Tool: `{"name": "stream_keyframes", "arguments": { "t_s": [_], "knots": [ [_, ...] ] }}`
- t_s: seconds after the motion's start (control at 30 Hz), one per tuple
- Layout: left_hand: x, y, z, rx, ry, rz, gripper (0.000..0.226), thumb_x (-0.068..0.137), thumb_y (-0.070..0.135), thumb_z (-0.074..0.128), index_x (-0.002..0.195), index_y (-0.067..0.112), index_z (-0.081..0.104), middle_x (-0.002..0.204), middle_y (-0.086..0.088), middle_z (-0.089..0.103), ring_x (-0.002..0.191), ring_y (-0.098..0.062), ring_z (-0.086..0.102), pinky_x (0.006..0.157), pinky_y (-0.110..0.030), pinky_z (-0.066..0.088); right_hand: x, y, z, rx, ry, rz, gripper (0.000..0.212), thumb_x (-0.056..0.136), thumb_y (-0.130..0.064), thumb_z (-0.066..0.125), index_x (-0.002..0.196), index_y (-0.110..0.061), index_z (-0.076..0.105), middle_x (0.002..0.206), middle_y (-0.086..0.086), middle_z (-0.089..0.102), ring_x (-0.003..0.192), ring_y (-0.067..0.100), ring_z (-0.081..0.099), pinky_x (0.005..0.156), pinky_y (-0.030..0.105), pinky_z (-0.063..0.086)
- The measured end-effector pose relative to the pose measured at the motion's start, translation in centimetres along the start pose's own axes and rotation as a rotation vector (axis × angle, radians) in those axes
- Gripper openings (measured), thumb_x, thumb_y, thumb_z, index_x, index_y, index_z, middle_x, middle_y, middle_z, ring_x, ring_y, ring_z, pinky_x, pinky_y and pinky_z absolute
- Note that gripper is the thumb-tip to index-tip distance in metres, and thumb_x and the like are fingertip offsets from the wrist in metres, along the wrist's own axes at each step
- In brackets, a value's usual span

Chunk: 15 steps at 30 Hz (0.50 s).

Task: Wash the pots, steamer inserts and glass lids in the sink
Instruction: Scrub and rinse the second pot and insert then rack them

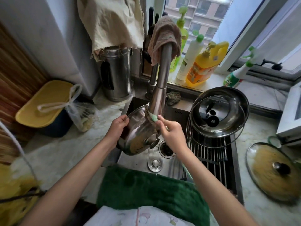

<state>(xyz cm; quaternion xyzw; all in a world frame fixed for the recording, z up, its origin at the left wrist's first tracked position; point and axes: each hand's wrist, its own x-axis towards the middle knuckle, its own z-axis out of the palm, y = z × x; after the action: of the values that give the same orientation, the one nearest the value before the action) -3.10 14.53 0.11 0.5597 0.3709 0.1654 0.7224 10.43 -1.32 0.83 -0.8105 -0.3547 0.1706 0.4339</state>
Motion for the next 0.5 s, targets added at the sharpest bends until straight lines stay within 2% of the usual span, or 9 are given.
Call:
{"name": "stream_keyframes", "arguments": {
  "t_s": [0.07, 0.1, 0.17, 0.23, 0.27, 0.37, 0.4, 0.47, 0.5],
  "knots": [
    [0.0, -0.3, 0.9, 0.019, 0.008, -0.030, 0.026, 0.098, 0.009, 0.042, 0.075, 0.012, 0.054, 0.071, -0.007, 0.057, 0.067, -0.017, 0.054, 0.065, -0.029, 0.041, -1.5, -0.5, 0.8, -0.239, -0.025, -0.166, 0.033, 0.094, -0.038, 0.056, 0.125, -0.032, 0.060, 0.073, 0.000, 0.073, 0.041, 0.003, 0.039, 0.042, 0.025, 0.032],
    [0.1, -0.5, 1.3, 0.031, 0.019, -0.050, 0.027, 0.098, 0.011, 0.043, 0.073, 0.013, 0.053, 0.070, -0.005, 0.057, 0.067, -0.017, 0.053, 0.065, -0.029, 0.041, -1.5, -0.2, 1.0, -0.278, 0.004, -0.160, 0.033, 0.094, -0.038, 0.056, 0.126, -0.033, 0.059, 0.067, 0.000, 0.070, 0.040, 0.004, 0.040, 0.042, 0.022, 0.031],
    [0.2, -1.1, 2.0, 0.059, 0.040, -0.081, 0.029, 0.098, 0.014, 0.044, 0.072, 0.016, 0.053, 0.070, -0.003, 0.059, 0.069, -0.018, 0.054, 0.069, -0.031, 0.041, -0.4, 0.5, 1.0, -0.133, 0.118, 0.050, 0.031, 0.095, -0.038, 0.053, 0.124, -0.029, 0.062, 0.072, 0.000, 0.072, 0.039, 0.005, 0.041, 0.040, 0.021, 0.029],
    [0.3, -1.3, 2.9, 0.044, 0.072, -0.095, 0.029, 0.098, 0.013, 0.044, 0.071, 0.016, 0.053, 0.073, -0.004, 0.059, 0.075, -0.020, 0.055, 0.073, -0.032, 0.041, 0.0, 0.4, 1.5, 0.008, 0.222, 0.204, 0.033, 0.096, -0.037, 0.051, 0.124, -0.025, 0.063, 0.082, 0.001, 0.074, 0.042, 0.007, 0.046, 0.040, 0.030, 0.034],
    [0.4, -1.3, 3.3, 0.016, 0.105, -0.104, 0.029, 0.098, 0.013, 0.043, 0.072, 0.015, 0.053, 0.074, -0.005, 0.058, 0.076, -0.021, 0.054, 0.072, -0.031, 0.041, -0.5, -0.1, 2.0, -0.021, 0.202, 0.158, 0.034, 0.096, -0.036, 0.051, 0.126, -0.025, 0.061, 0.076, 0.000, 0.073, 0.043, 0.010, 0.047, 0.041, 0.030, 0.034],
    [0.6, -0.6, 4.1, -0.087, 0.160, -0.162, 0.029, 0.098, 0.012, 0.039, 0.076, 0.013, 0.058, 0.074, -0.005, 0.062, 0.073, -0.018, 0.058, 0.063, -0.026, 0.046, -3.8, -1.0, 3.1, -0.304, 0.054, -0.180, 0.038, 0.094, -0.043, 0.048, 0.130, -0.034, 0.056, 0.066, 0.001, 0.069, 0.048, 0.017, 0.058, 0.042, 0.030, 0.044],
    [0.6, -0.6, 4.3, -0.067, 0.146, -0.161, 0.028, 0.097, 0.012, 0.040, 0.077, 0.014, 0.059, 0.074, -0.004, 0.063, 0.072, -0.017, 0.059, 0.061, -0.024, 0.047, -3.8, -0.7, 2.5, -0.360, 0.046, -0.204, 0.038, 0.094, -0.045, 0.047, 0.129, -0.035, 0.055, 0.065, 0.000, 0.069, 0.048, 0.015, 0.058, 0.042, 0.029, 0.045],
    [0.6, -0.7, 4.5, 0.018, 0.126, -0.138, 0.028, 0.098, 0.014, 0.042, 0.075, 0.014, 0.057, 0.074, -0.004, 0.061, 0.074, -0.018, 0.057, 0.066, -0.026, 0.045, -1.9, 0.1, 1.7, -0.295, 0.125, -0.018, 0.035, 0.095, -0.041, 0.049, 0.128, -0.031, 0.057, 0.067, -0.004, 0.069, 0.045, 0.008, 0.051, 0.040, 0.024, 0.039],
    [0.7, -1.0, 4.6, 0.031, 0.126, -0.136, 0.028, 0.098, 0.015, 0.042, 0.073, 0.014, 0.055, 0.075, -0.005, 0.059, 0.076, -0.020, 0.055, 0.070, -0.029, 0.043, -0.7, 0.0, 1.4, -0.158, 0.187, 0.139, 0.035, 0.096, -0.038, 0.050, 0.128, -0.027, 0.059, 0.078, -0.004, 0.073, 0.047, 0.006, 0.050, 0.042, 0.023, 0.036]
  ]
}}
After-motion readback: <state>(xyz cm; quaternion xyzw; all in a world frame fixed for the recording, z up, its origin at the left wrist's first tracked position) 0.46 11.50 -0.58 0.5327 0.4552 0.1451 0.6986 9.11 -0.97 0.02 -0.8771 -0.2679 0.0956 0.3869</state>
